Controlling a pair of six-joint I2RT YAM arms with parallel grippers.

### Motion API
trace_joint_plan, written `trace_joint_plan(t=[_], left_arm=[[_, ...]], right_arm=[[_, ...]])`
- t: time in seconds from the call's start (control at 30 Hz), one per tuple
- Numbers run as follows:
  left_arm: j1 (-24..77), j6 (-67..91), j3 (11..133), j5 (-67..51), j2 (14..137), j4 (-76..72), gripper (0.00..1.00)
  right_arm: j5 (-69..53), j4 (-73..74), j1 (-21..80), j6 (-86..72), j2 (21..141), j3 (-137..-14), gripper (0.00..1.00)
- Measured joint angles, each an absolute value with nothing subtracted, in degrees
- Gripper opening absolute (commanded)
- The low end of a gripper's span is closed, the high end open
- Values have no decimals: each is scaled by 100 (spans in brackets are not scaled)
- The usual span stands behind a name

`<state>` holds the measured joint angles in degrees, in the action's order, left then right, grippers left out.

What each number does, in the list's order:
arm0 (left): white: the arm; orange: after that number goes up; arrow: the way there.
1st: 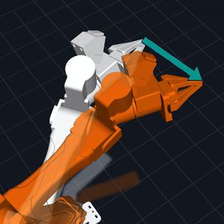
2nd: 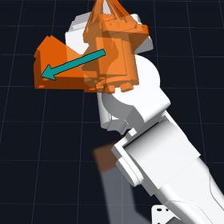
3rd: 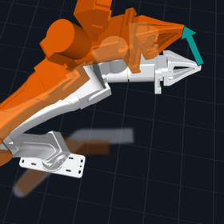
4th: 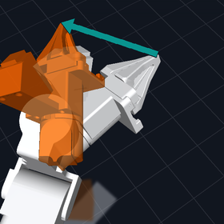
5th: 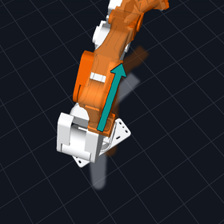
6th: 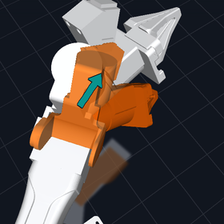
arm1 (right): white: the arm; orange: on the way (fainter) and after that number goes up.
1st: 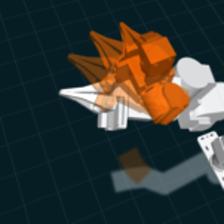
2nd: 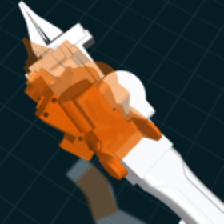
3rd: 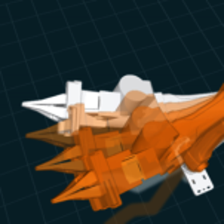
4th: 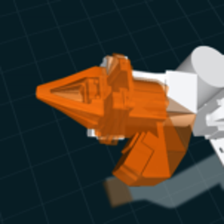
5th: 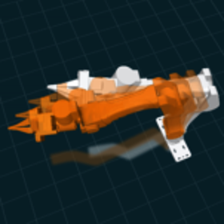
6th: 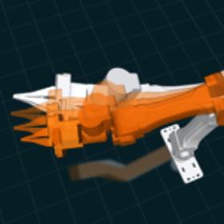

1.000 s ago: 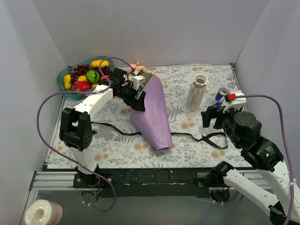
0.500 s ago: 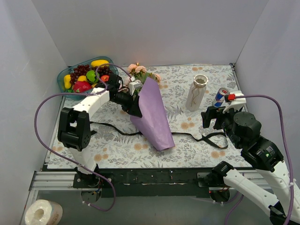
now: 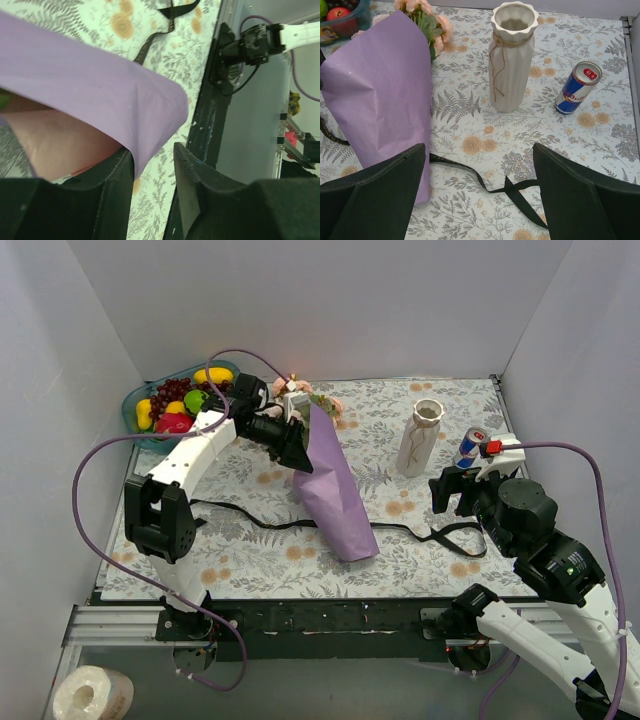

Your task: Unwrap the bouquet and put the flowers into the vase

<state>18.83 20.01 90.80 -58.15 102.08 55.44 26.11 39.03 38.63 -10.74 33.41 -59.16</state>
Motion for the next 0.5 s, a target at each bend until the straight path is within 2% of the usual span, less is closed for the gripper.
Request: trace_joint_plan(t=[0.27,0.33,0.37,0.4,0.5], left_arm=[[2547,2482,9583,-6119,10208,5590,34],[2720,2536,9585,-6114,10221,5575,27],[2799,2558,9585,-6114,10237,5564,19],[2864,2591,9585,-6112,10261,5546,0],[2945,2781,9614,-6034,10353,5472,0]], right_arm=[[2617,3948,3863,-1076,3341,-5961,96],[2620,3968,3863,-1079,3341,-5979,95],[2620,3972,3863,-1081,3341,-5981,96],[2622,3981,3863,-1081,3341,-5986,96],[2622,4021,3863,-1081,3341,-5990,96]])
